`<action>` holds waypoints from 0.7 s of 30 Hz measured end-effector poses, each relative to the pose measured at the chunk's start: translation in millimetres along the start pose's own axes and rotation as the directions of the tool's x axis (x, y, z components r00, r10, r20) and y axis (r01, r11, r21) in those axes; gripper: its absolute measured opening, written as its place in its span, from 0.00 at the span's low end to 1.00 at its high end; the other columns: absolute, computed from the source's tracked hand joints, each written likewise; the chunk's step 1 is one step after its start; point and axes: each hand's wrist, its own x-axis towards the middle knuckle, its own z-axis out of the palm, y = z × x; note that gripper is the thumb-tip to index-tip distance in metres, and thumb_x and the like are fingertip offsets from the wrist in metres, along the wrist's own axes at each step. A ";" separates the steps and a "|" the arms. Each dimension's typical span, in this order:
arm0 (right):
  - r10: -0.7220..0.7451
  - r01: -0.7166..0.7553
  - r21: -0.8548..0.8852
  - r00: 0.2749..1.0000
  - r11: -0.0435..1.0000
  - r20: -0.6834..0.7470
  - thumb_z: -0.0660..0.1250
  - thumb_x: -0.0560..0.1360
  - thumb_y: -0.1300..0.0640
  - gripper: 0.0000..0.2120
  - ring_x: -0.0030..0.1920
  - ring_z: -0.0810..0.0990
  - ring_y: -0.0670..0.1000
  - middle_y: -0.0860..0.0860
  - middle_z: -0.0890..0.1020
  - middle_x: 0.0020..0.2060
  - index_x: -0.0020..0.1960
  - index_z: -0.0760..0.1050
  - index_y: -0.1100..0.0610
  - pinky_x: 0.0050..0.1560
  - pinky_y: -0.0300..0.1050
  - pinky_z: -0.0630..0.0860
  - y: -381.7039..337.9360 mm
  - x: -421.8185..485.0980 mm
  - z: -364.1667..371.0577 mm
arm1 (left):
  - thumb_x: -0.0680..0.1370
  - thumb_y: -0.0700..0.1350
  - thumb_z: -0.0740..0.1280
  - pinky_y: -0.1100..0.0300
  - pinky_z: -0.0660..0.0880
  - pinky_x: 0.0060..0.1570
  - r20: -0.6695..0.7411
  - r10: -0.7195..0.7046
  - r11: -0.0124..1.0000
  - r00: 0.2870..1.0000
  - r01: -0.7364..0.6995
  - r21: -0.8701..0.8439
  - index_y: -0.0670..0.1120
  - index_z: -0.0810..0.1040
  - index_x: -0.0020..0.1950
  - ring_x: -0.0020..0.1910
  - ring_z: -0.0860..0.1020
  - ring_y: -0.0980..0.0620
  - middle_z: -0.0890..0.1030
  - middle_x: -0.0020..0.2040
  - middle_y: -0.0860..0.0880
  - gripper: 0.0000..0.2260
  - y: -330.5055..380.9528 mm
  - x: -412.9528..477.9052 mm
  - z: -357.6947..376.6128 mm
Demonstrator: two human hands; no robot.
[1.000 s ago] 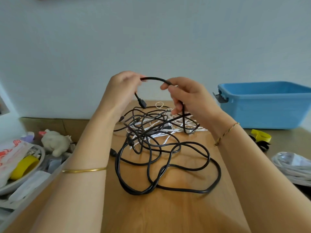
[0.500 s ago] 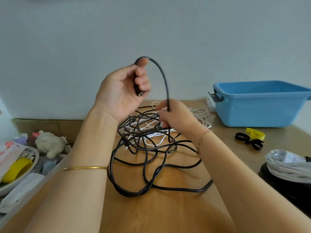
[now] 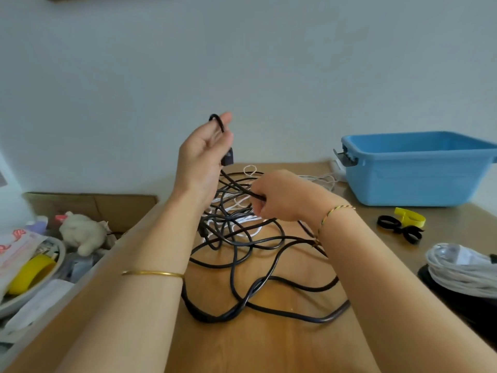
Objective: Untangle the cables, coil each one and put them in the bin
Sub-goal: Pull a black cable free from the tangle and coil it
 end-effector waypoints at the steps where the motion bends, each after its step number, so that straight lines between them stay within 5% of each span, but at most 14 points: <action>1: 0.042 -0.042 -0.011 0.999 0.999 -0.012 0.60 0.76 0.61 0.06 0.46 0.76 0.53 0.52 0.77 0.43 0.47 0.76 0.58 0.43 0.43 0.74 2.3 -1.0 -3.5 | 0.79 0.34 0.64 0.51 0.68 0.69 0.025 0.039 0.992 0.999 -0.042 0.123 0.43 0.74 0.67 0.63 0.75 0.60 0.78 0.61 0.53 0.17 -1.7 -1.3 -1.1; 6: 0.207 -0.204 0.034 0.961 0.978 -0.182 0.67 0.72 0.57 0.06 0.45 0.75 0.53 0.47 0.76 0.39 0.38 0.73 0.48 0.47 0.47 0.70 11.0 -6.9 -20.0 | 0.79 0.41 0.65 0.74 0.68 0.59 0.238 0.087 0.783 0.967 -0.215 0.584 0.50 0.72 0.70 0.59 0.77 0.62 0.81 0.59 0.52 0.19 2.1 -9.1 1.3; 12: 0.312 -0.303 0.104 0.796 0.947 -0.518 0.68 0.72 0.57 0.06 0.53 0.74 0.53 0.46 0.79 0.44 0.43 0.78 0.46 0.48 0.47 0.60 26.9 -8.3 -26.7 | 0.83 0.43 0.57 0.53 0.76 0.52 0.451 -0.241 0.546 0.859 -0.264 0.795 0.50 0.72 0.69 0.39 0.80 0.54 0.82 0.39 0.51 0.15 12.5 -10.0 6.9; 16: 0.266 -0.227 0.144 0.732 0.963 -0.627 0.69 0.74 0.53 0.05 0.57 0.69 0.55 0.49 0.76 0.51 0.49 0.80 0.50 0.49 0.47 0.66 29.8 -5.3 -23.8 | 0.82 0.50 0.58 0.49 0.74 0.44 0.464 -0.243 0.580 0.852 -0.255 0.774 0.44 0.77 0.57 0.36 0.75 0.51 0.78 0.36 0.52 0.13 27.3 -14.2 13.6; 21: 0.237 -0.115 0.239 0.774 0.964 -0.586 0.69 0.73 0.60 0.10 0.51 0.75 0.52 0.52 0.75 0.54 0.53 0.80 0.54 0.47 0.43 0.71 35.3 4.6 -13.7 | 0.79 0.53 0.62 0.58 0.63 0.31 0.330 -0.021 0.242 0.944 -0.315 0.918 0.50 0.75 0.39 0.34 0.73 0.50 0.74 0.32 0.52 0.11 29.0 -9.3 5.8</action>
